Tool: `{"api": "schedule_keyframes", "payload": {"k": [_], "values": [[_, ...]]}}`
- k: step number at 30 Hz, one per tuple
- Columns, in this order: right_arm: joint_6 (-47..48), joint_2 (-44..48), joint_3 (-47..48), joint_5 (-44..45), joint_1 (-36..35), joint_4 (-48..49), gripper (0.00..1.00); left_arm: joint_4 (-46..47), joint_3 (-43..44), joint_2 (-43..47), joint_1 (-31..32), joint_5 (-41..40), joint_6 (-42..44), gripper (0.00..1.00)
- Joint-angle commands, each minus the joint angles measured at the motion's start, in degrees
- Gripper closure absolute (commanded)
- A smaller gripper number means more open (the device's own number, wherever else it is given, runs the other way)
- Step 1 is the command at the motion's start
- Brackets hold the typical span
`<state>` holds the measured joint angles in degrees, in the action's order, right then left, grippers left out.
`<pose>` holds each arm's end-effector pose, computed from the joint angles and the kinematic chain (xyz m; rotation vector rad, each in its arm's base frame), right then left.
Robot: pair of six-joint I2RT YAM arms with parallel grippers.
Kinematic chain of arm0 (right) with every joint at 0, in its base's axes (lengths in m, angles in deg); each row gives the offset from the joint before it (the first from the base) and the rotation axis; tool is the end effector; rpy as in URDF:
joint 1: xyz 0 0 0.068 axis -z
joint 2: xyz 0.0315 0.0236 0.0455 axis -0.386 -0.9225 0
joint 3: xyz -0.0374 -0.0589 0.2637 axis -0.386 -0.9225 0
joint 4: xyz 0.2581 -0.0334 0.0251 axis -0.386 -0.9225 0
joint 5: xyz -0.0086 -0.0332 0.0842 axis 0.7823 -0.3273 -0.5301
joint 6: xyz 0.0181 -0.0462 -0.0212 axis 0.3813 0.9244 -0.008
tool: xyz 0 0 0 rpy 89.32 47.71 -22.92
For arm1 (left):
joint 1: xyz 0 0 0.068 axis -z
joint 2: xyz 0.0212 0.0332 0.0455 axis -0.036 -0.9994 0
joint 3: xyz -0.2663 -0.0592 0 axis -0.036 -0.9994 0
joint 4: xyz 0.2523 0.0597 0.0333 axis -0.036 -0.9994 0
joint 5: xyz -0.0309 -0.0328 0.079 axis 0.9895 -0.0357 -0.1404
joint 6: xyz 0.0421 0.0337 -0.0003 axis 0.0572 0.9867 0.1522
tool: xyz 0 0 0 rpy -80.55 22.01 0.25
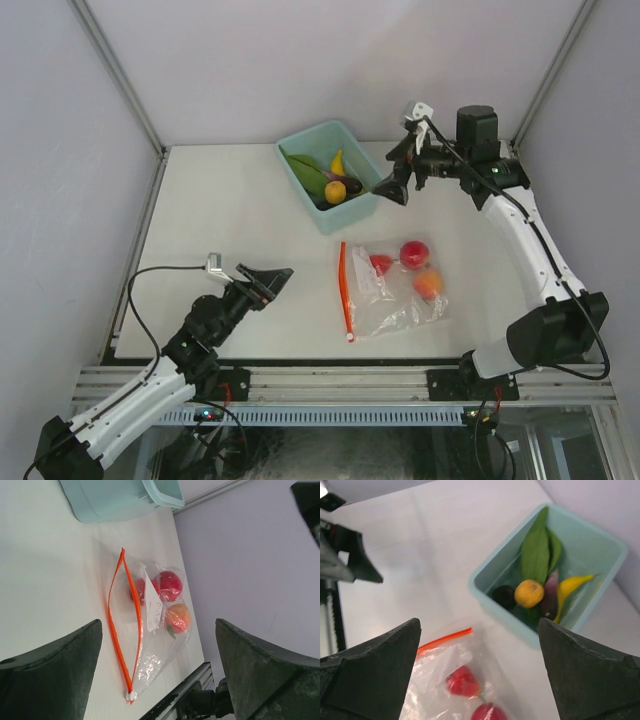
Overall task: Open the zip-top bag and remove the fake food
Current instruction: Place the fake fruit in the bin, then pick up the fake fruit from the zipper food storage bag.
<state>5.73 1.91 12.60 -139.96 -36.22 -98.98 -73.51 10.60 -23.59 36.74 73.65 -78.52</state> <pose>0.3072 0.1021 0.4207 -1.0763 1.6110 0.7956 0.1106 -0.0829 0.1867 -0.5069 1.7371 -1.2334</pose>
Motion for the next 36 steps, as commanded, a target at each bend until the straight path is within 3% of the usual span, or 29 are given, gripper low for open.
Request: {"api": "schedule_keyframes", "payload": {"k": [1, 8, 15, 22, 36], "values": [[-0.25, 3.57, -6.60, -7.59, 2.11, 1.07, 0.02, 3.67, -0.52, -0.35, -0.40, -2.24, -1.20, 0.04], [4.97, 6.08, -12.24, -14.10, 6.88, -3.35, 0.02, 4.28, -0.30, -1.64, -0.40, -3.44, -2.29, 0.06], [17.08, 6.38, -13.91, -12.48, 8.14, -14.69, 0.02, 4.92, -0.04, -3.81, -0.40, -5.37, -3.68, 0.08], [28.56, 8.84, -17.35, -10.93, 8.16, -19.29, 0.01, 6.34, 0.61, -4.70, -0.40, -6.80, -0.67, 0.08], [75.19, 7.59, -20.49, -9.80, 8.14, -39.29, 0.00, 3.54, 4.19, -5.95, -0.49, -4.54, 18.02, 0.10]]}}
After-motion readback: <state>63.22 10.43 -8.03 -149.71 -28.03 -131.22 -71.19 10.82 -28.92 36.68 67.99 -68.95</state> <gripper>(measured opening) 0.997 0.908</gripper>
